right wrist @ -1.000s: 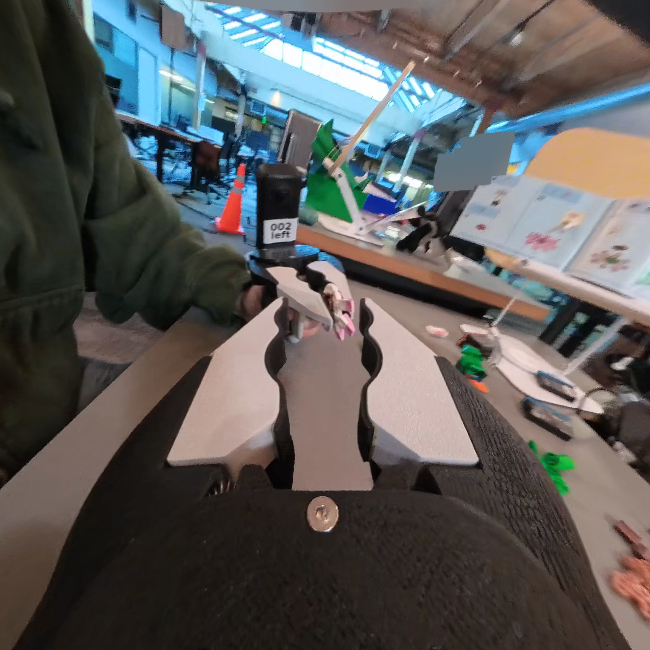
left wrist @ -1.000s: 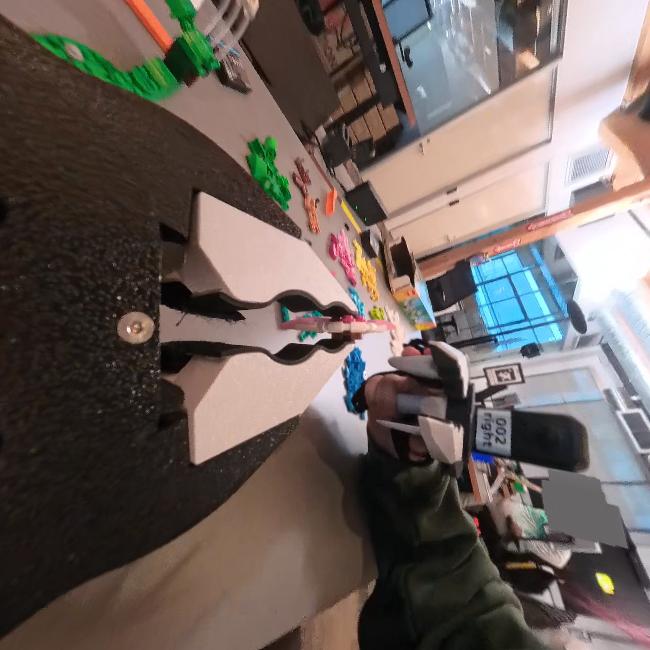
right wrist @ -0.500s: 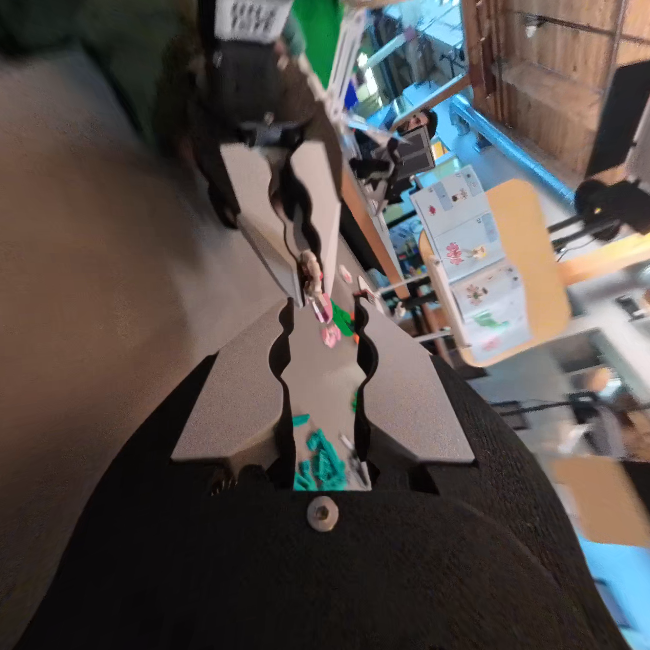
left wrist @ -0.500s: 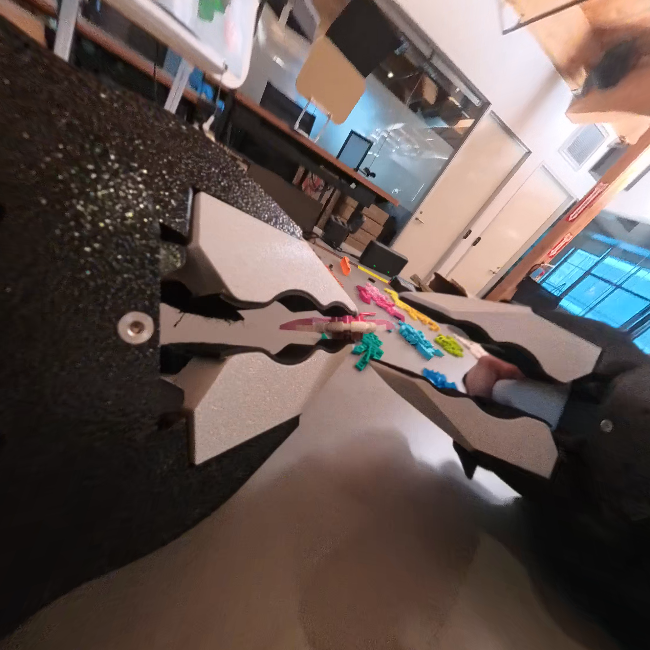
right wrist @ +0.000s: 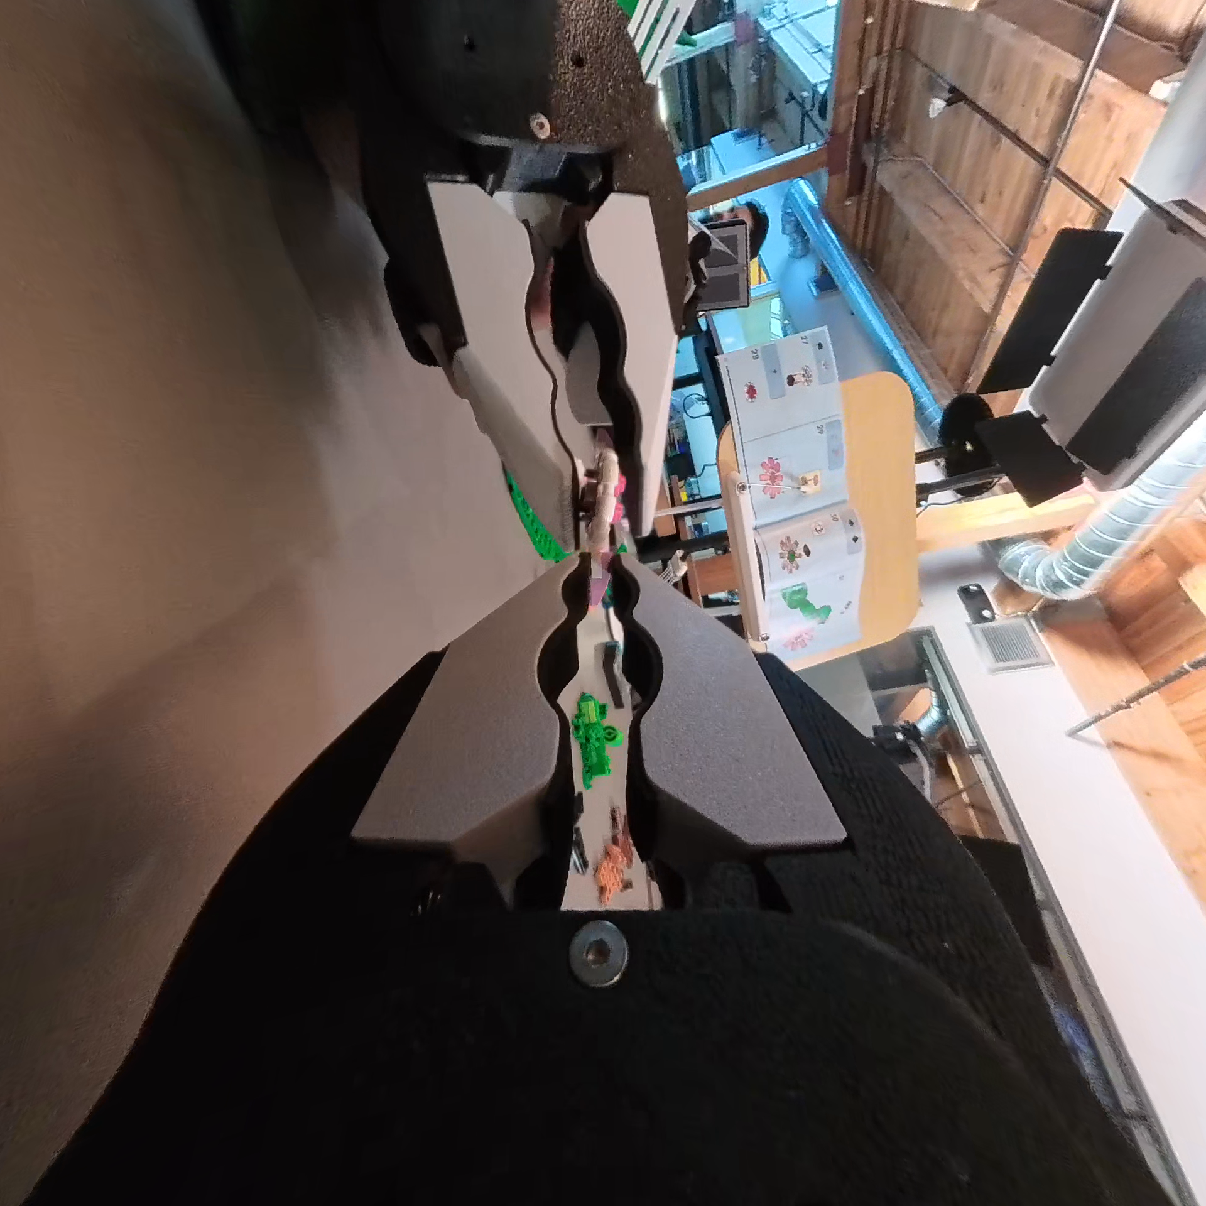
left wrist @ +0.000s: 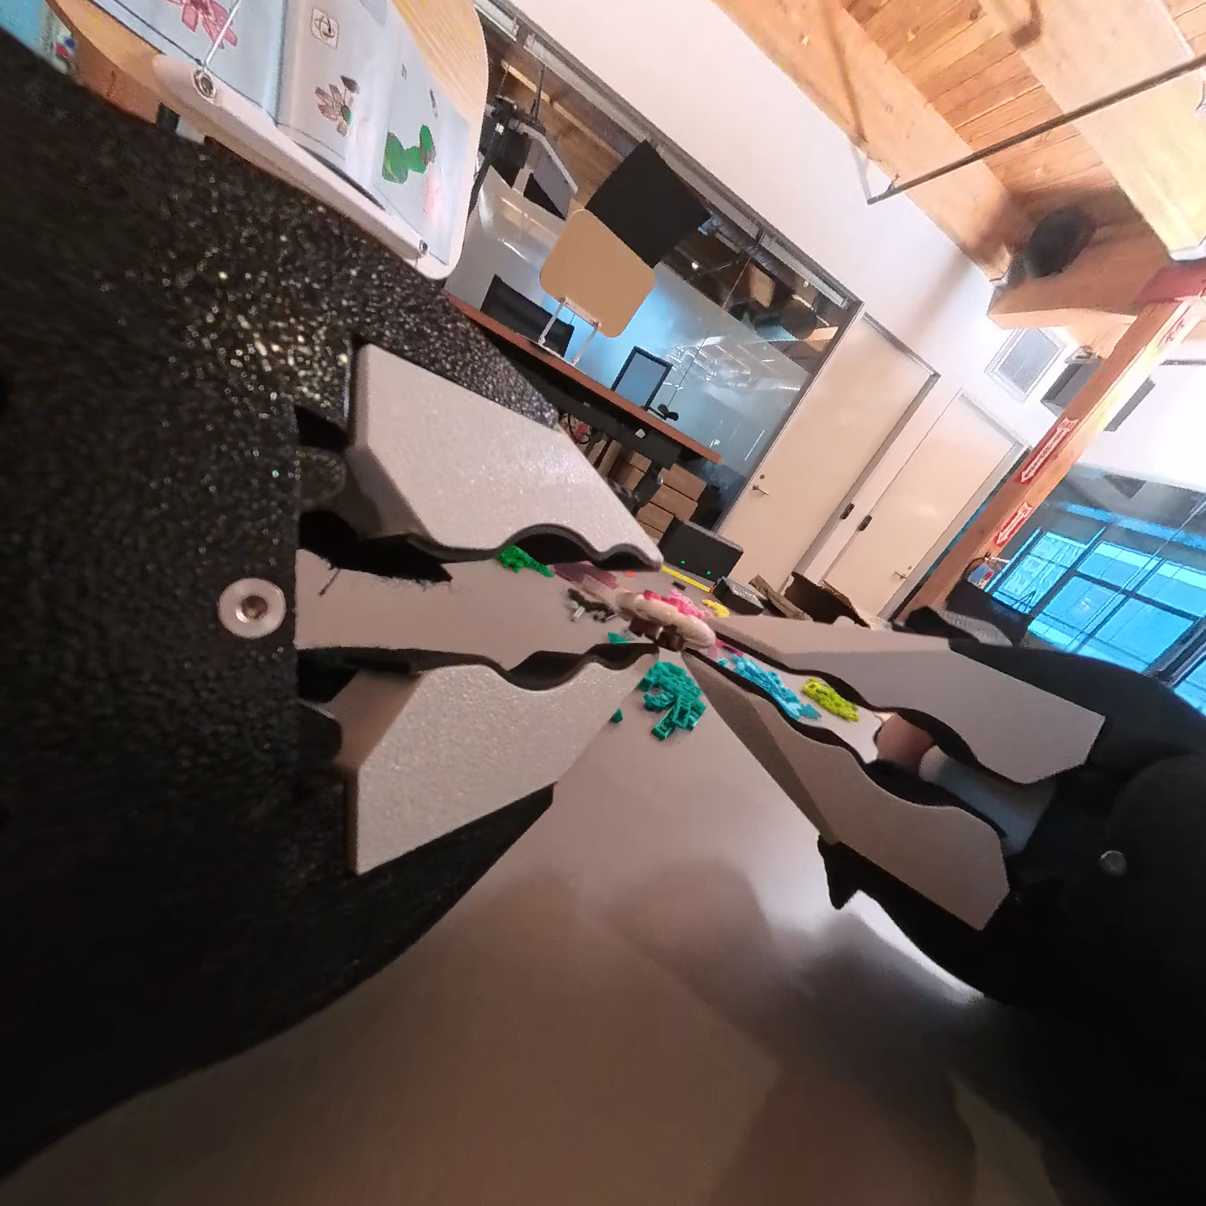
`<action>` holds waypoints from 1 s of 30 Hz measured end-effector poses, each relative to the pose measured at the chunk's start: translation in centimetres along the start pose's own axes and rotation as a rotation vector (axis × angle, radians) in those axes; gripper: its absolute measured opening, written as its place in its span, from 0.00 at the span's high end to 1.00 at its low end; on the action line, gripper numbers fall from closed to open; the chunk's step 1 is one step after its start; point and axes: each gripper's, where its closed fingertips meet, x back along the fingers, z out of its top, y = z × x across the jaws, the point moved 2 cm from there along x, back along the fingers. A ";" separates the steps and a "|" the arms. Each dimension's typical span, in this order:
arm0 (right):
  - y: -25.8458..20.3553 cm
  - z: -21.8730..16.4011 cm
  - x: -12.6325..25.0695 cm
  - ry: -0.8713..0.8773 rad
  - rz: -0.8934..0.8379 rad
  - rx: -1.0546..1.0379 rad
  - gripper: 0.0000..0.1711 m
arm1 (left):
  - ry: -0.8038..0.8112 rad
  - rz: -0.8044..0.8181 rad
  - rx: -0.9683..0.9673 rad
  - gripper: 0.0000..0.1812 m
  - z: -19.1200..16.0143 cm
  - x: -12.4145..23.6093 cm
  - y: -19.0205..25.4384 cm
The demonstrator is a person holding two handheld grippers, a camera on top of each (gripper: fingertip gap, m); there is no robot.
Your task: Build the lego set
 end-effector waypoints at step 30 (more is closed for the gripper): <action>1.7 0.5 0.7 0.229 0.141 -0.618 0.98 | 0.210 0.002 0.245 0.87 1.9 1.2 -1.4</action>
